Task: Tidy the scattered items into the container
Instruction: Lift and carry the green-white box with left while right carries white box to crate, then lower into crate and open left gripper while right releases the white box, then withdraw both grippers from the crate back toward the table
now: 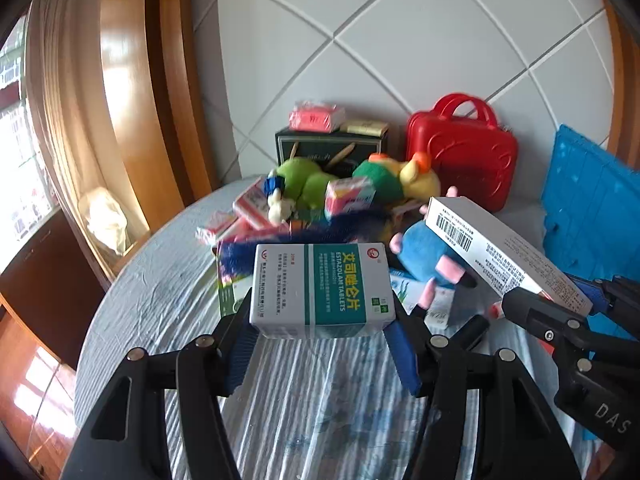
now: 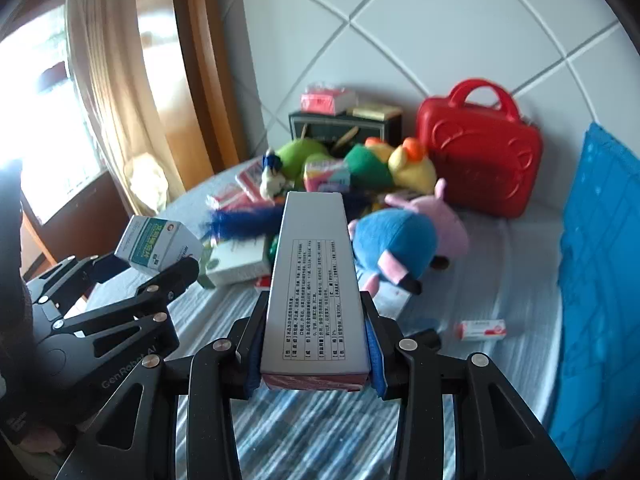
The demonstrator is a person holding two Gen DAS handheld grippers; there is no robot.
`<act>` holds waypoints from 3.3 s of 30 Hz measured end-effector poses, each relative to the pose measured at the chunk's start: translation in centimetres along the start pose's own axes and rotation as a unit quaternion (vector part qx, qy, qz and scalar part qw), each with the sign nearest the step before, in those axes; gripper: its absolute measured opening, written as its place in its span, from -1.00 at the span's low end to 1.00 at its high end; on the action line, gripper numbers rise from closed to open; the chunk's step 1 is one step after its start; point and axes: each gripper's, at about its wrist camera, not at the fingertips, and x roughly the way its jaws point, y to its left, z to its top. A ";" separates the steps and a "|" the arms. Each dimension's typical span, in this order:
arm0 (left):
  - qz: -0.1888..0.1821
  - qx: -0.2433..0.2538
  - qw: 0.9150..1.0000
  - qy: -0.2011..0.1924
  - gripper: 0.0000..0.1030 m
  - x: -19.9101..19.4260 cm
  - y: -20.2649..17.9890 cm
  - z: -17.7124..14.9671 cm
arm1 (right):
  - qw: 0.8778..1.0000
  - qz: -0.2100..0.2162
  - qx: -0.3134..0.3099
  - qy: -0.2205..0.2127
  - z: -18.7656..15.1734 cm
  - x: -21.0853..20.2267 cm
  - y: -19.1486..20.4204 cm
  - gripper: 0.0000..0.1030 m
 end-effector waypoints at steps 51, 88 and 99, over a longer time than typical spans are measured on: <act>-0.206 0.222 0.929 0.213 0.13 -9.2 -56.7 6.6 | 0.966 -0.253 0.038 0.049 0.9 -21.8 -43.5 -0.23; -0.142 0.251 0.899 0.330 0.54 -1.5 -57.0 1.8 | 0.942 -0.182 0.101 0.265 -5.7 -11.2 -48.1 0.99; -0.182 0.255 0.903 0.292 0.54 -7.4 -53.2 5.3 | 0.961 -0.132 0.106 0.217 -3.0 -15.5 -46.2 0.99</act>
